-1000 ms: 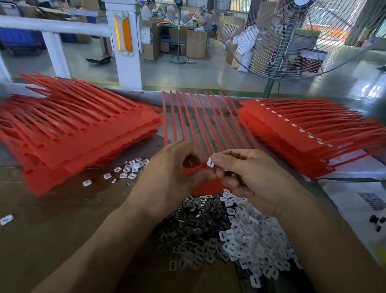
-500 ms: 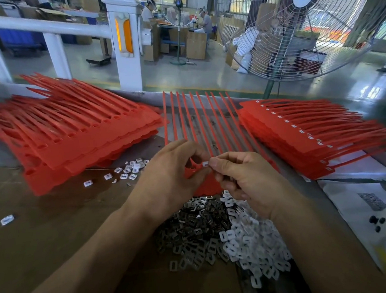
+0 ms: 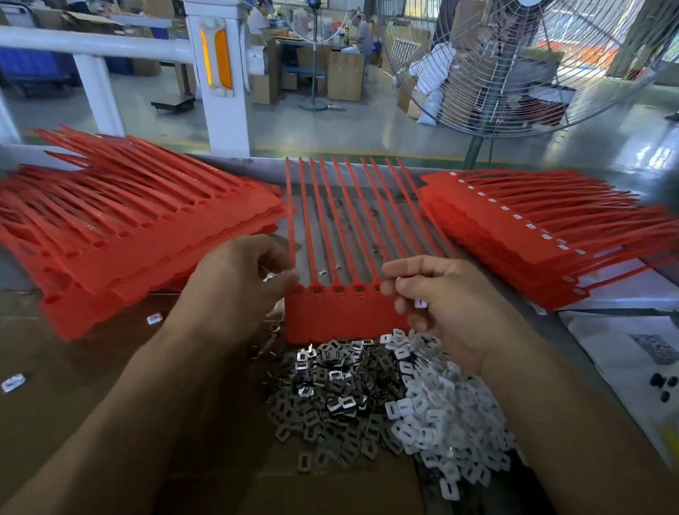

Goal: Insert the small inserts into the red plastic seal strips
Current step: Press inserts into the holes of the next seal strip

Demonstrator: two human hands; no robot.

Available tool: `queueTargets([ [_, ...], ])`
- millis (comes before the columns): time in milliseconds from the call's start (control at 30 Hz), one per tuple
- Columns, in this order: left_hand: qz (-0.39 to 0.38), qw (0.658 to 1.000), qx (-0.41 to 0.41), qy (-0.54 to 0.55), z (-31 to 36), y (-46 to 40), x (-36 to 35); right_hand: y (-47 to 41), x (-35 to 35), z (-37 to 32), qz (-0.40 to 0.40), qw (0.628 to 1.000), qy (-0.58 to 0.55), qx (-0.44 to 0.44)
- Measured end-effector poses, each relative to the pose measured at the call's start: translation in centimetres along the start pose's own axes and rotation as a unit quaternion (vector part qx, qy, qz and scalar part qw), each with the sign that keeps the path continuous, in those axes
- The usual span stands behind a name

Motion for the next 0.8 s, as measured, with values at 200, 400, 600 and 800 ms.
queueTargets([
  [200,-0.038,0.998,0.039,0.03,-0.5,0.2,-0.7,0.3,-0.2,-0.2,0.001,0.998,0.048,0.032],
  [400,-0.061,0.997,0.054,0.004,-0.7,0.5,-1.0,0.6,-0.1,-0.4,0.016,0.996,0.078,0.046],
  [600,-0.06,0.995,0.075,0.005,-0.6,0.6,-1.0,0.7,-0.4,-0.5,0.026,0.993,0.097,0.061],
  [800,-0.041,0.992,0.118,0.034,-0.6,0.6,-0.7,0.9,-0.4,-0.6,0.024,0.99,0.113,0.078],
])
Point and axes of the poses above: each hand's wrist, its own y-axis away from the middle knuckle, its own x-axis out of the back of the hand, z = x × y, the point moved 4 cm from there along -y, towards the middle knuckle, and after that the axes turned 9 degrees about -x, right-handed, at the moved point
